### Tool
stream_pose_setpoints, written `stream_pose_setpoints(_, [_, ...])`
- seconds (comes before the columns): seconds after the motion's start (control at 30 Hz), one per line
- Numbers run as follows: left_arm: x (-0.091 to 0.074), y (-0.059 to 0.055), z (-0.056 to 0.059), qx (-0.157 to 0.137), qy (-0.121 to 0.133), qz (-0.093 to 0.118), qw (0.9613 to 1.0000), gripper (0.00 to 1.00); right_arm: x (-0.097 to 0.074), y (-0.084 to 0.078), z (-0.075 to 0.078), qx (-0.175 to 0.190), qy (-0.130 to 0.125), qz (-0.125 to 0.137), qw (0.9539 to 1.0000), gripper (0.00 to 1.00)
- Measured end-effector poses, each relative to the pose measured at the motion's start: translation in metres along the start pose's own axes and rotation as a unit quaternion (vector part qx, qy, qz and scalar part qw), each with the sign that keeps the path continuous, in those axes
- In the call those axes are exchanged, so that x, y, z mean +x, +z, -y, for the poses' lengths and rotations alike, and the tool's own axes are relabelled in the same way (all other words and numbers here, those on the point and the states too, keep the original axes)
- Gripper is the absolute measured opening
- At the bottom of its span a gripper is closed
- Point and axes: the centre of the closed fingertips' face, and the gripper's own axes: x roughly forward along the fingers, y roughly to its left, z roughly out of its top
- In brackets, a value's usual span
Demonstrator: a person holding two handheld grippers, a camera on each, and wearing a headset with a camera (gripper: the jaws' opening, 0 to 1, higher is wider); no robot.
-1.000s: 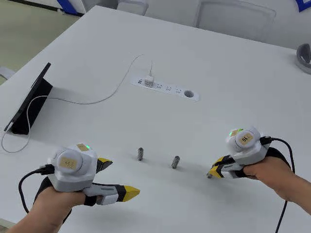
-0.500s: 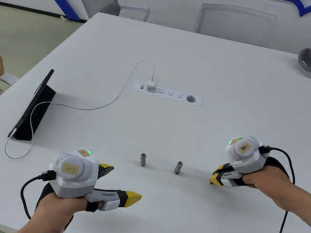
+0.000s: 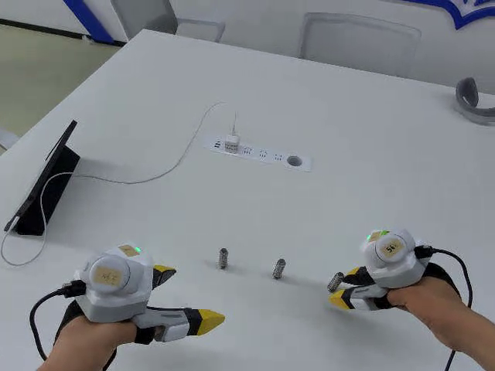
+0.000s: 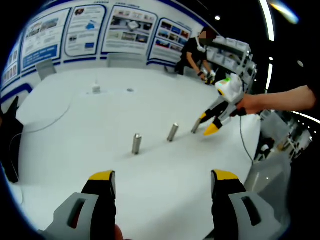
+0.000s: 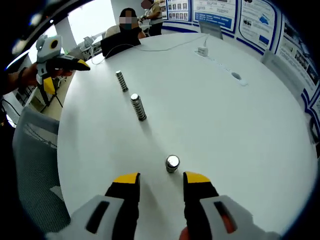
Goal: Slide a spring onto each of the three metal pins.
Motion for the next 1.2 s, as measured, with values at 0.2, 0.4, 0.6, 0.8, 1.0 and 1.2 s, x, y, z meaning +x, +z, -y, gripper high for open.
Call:
stream_pose_setpoints(0.2, [-0.003, 0.001, -0.001, -0.001, -0.002, 0.003, 1.0000, 0.82, -0.007, -0.012, -0.007, 0.043, -0.002, 0.017, 0.9989, 0.49])
stream_pose_setpoints(0.4, [-0.004, -0.002, -0.001, -0.003, -0.005, -0.001, 1.0000, 0.82, -0.013, -0.024, -0.018, 0.072, -0.006, 0.029, 0.9970, 0.61])
stream_pose_setpoints(0.6, [-0.005, -0.003, 0.000, -0.004, -0.008, -0.003, 1.0000, 0.82, -0.015, -0.031, -0.027, 0.092, -0.010, 0.037, 0.9950, 0.64])
stream_pose_setpoints(0.8, [-0.006, -0.004, -0.001, -0.004, -0.009, -0.003, 0.9999, 0.82, -0.019, -0.025, -0.037, 0.129, -0.015, 0.071, 0.9890, 0.68])
stream_pose_setpoints(1.0, [-0.007, -0.003, -0.002, -0.002, -0.010, -0.002, 0.9999, 0.81, -0.024, -0.005, -0.041, 0.166, -0.024, 0.132, 0.9768, 0.72])
stream_pose_setpoints(1.2, [-0.007, -0.004, -0.004, 0.002, -0.008, -0.005, 1.0000, 0.81, -0.030, 0.007, -0.044, 0.176, -0.034, 0.159, 0.9710, 0.77])
